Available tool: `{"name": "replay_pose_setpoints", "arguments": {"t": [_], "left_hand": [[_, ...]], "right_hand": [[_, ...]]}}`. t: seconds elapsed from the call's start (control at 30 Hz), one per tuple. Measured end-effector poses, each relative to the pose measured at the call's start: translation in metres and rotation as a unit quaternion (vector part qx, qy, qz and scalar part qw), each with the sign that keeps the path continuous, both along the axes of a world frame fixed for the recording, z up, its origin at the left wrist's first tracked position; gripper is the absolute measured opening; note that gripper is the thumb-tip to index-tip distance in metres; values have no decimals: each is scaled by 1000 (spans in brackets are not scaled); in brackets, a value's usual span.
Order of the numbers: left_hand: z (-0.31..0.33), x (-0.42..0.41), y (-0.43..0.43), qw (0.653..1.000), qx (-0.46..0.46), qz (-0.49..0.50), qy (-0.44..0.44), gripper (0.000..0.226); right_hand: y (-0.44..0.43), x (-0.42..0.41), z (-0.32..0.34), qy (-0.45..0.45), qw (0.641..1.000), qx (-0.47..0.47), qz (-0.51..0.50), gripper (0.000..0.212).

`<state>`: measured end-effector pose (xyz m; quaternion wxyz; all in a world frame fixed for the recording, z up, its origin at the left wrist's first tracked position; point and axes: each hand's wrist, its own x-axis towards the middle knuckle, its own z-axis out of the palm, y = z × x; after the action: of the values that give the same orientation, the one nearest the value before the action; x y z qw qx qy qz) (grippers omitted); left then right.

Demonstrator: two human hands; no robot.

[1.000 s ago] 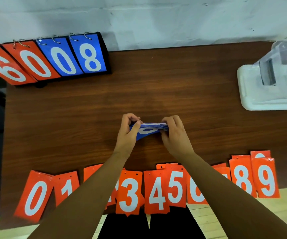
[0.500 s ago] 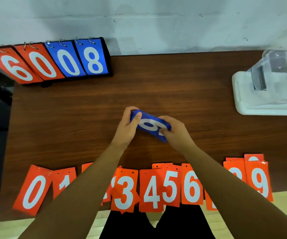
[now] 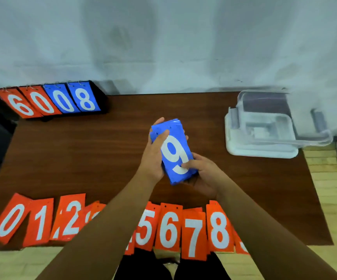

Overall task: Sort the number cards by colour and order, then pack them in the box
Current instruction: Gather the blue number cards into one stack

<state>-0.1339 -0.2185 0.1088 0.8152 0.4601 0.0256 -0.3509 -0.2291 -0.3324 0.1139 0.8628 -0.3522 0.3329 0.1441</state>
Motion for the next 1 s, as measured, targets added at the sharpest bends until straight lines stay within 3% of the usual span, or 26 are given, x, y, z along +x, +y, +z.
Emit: {"name": "replay_pose_setpoints", "arguments": {"t": [0.2, 0.33, 0.53, 0.73, 0.83, 0.93, 1.0], "left_hand": [[29, -48, -87, 999, -21, -5, 40, 44], [36, -62, -121, 996, -55, 2, 69, 40], [49, -73, -153, 997, -44, -49, 43, 9], [53, -75, -173, 997, -18, -62, 40, 21], [55, -67, -180, 996, 35, -61, 51, 24], [48, -59, -187, 987, 151, -25, -50, 42], [44, -59, -192, 947, 258, -43, -188, 22]], "right_hand": [[-72, -51, 19, -2, 994, 32, -102, 24], [-108, -78, 24, -35, 991, 62, -111, 31], [-142, -100, 24, -28, 992, 53, -109, 35], [-155, -99, 28, -30, 991, -132, -16, 23], [-164, -95, 29, -44, 982, -180, -30, 23], [-171, -88, 35, -32, 967, -233, -101, 21], [-177, -81, 36, -21, 945, -302, -125, 20]]}}
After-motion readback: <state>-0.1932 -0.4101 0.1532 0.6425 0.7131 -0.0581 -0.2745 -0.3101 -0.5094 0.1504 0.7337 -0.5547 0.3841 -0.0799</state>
